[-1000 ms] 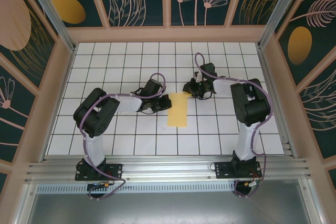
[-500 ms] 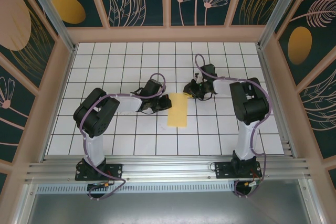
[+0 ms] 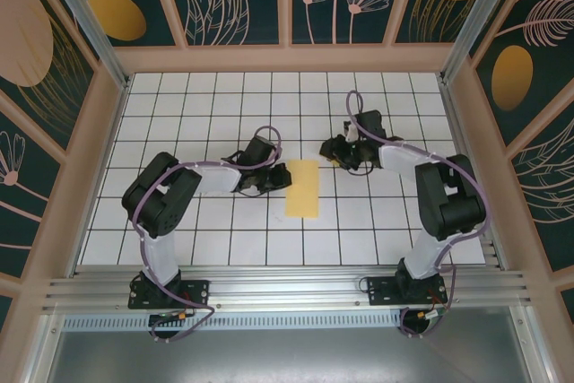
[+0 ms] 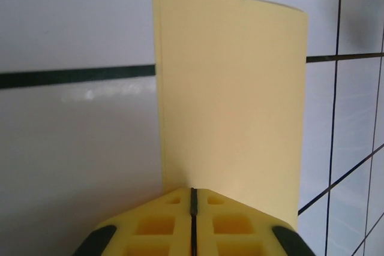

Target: Fold a paper plane with a square sheet of paper (pick it up from the middle)

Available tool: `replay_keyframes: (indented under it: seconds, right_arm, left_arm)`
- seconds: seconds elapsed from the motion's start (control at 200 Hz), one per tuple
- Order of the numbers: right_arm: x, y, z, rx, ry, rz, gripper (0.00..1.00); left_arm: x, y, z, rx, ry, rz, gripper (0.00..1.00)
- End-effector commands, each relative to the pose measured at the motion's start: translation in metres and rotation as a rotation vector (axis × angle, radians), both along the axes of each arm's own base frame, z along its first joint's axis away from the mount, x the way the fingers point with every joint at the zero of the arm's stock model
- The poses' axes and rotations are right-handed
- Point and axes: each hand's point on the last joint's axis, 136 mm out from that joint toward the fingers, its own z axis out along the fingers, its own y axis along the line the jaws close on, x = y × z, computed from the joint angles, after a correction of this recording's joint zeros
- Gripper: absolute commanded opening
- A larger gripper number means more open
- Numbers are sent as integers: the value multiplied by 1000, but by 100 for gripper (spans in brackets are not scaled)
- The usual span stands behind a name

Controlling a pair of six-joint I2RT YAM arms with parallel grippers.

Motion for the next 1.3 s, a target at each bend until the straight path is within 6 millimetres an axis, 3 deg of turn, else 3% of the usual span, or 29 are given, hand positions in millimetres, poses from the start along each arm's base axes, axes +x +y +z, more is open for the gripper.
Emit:
replay_keyframes:
  seconds: [0.0, 0.055, 0.16, 0.295, 0.606, 1.046, 1.296]
  right_arm:
    - [-31, -2, -21, -75, 51, 24, 40]
    - [-41, -1, -23, -85, 62, 27, 39]
    - [-61, 9, -24, -69, 73, 60, 39]
    - [-70, 11, -28, -98, 79, 70, 39]
    - [-77, 29, -31, -52, 98, 130, 35]
    - [-83, 22, -50, -91, 137, 120, 34]
    - [-79, 24, -35, -73, 98, 112, 34]
  left_arm:
    - [-6, 6, 18, 4, -21, 19, 17]
    - [-7, 10, 24, 1, -36, 29, 24]
    - [-10, 14, 29, -10, -49, 46, 28]
    - [-14, 19, 27, -14, -45, 65, 38]
    - [-16, 16, 21, -41, -18, 79, 39]
    - [-18, 14, 13, -41, 4, 75, 41]
    - [-18, 15, 10, -40, 9, 78, 42]
